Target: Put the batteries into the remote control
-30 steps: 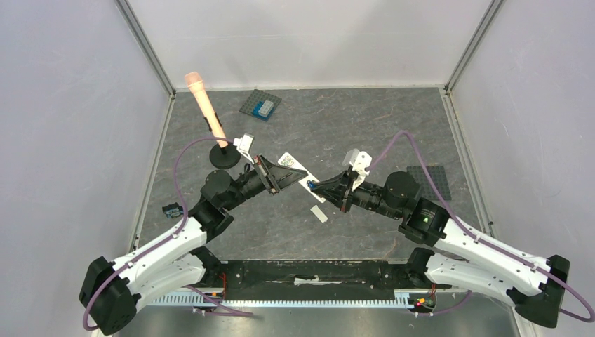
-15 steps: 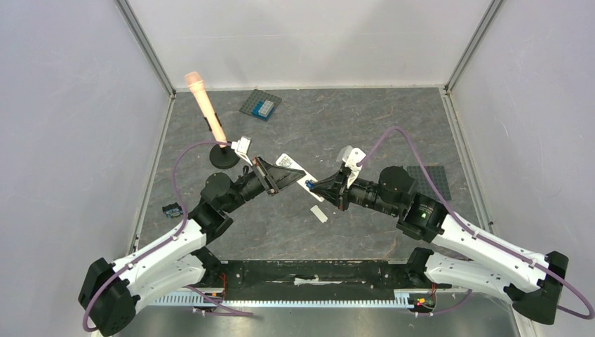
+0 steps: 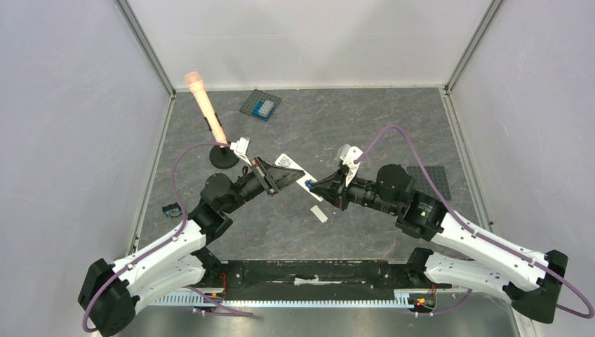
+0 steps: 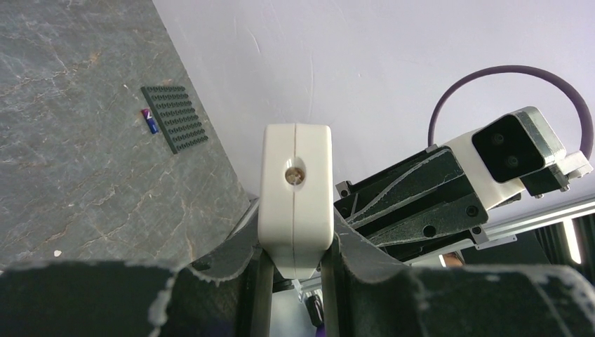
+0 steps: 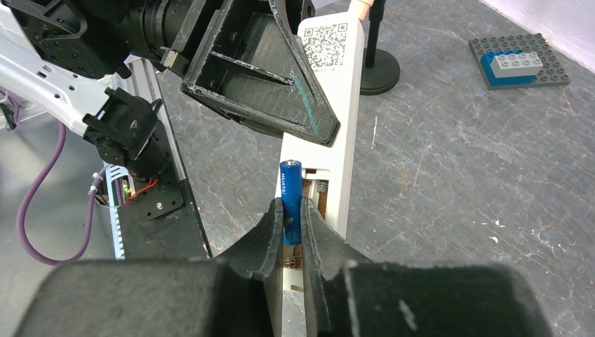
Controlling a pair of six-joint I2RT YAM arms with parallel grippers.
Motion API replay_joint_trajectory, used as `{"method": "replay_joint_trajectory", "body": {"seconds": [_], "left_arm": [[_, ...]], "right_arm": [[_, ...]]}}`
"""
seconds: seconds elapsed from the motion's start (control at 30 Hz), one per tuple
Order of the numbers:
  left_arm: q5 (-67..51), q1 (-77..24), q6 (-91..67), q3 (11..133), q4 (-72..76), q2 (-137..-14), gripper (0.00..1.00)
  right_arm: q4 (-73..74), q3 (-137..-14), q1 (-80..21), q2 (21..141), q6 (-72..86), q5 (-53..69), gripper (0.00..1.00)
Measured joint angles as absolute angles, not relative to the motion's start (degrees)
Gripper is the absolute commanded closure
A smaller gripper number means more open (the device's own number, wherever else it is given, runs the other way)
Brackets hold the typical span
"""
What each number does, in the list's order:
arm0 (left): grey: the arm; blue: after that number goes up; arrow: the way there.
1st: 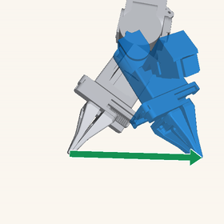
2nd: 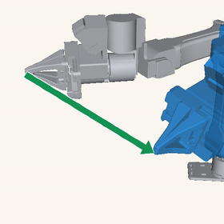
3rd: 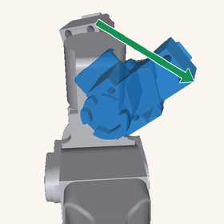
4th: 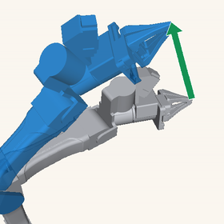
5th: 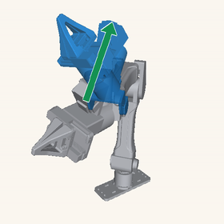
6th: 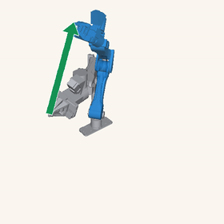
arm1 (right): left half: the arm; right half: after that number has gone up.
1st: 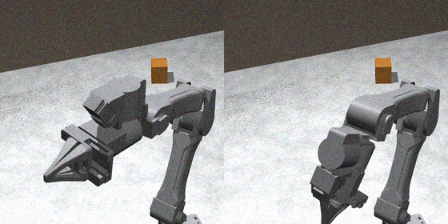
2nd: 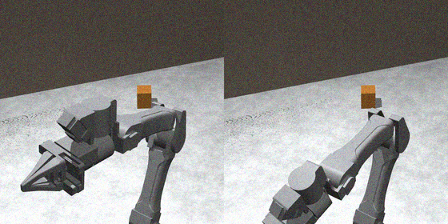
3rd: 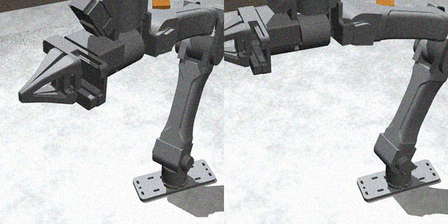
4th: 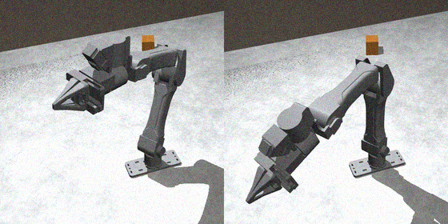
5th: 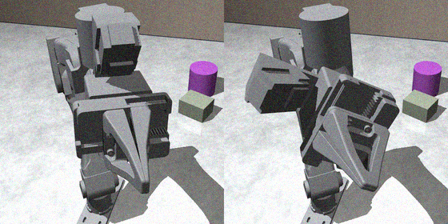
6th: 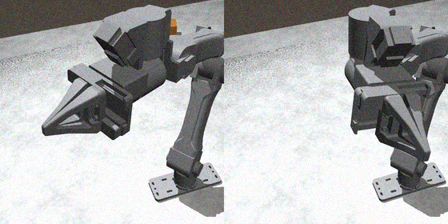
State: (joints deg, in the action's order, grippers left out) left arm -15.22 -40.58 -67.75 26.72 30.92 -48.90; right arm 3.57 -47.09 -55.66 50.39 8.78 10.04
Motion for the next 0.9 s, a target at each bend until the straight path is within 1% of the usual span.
{"method": "replay_joint_trajectory", "body": {"seconds": [0.07, 0.47, 0.57, 0.63, 0.7, 0.73, 0.8, 0.83, 0.9], "left_arm": [[-15.11, -40.58, -67.75, 26.72, 30.92, -48.9, 0.98], [-15.07, -40.58, -67.77, 26.7, 30.76, -48.9, 0.98], [-15.03, -40.58, -67.81, 26.7, 30.85, -48.9, 0.98], [-14.92, -40.58, -67.83, 26.7, 30.98, -48.9, 0.98], [-14.61, -40.56, -67.83, 26.7, 30.98, -48.95, 0.98], [-14.28, -40.56, -67.81, 26.7, 31.0, -48.95, 0.98], [-13.5, -40.47, -67.81, 26.7, 30.98, -48.95, 0.98], [-13.45, -40.36, -67.81, 26.7, 30.98, -48.97, 0.98], [-13.08, -40.25, -67.81, 26.7, 31.03, -48.97, 0.98]], "right_arm": [[3.77, -47.35, -55.66, 50.72, 8.84, 10.04, 0.84], [4.14, -47.46, -55.66, 50.76, 9.32, 9.3, 0.75], [4.84, -47.79, -55.66, 50.81, 9.76, 9.21, 0.68], [5.1, -47.9, -55.77, 50.85, 10.31, 9.21, 0.58], [5.39, -48.12, -55.79, 50.85, 11.38, 9.19, 0.45], [5.48, -48.29, -55.81, 50.85, 12.05, 9.19, 0.34], [5.72, -48.73, -55.96, 50.76, 13.39, 9.1, 0.18], [5.76, -48.9, -56.03, 50.54, 14.37, 9.04, 0.13], [5.78, -48.93, -56.1, 49.45, 16.12, 9.13, 0.06]]}}
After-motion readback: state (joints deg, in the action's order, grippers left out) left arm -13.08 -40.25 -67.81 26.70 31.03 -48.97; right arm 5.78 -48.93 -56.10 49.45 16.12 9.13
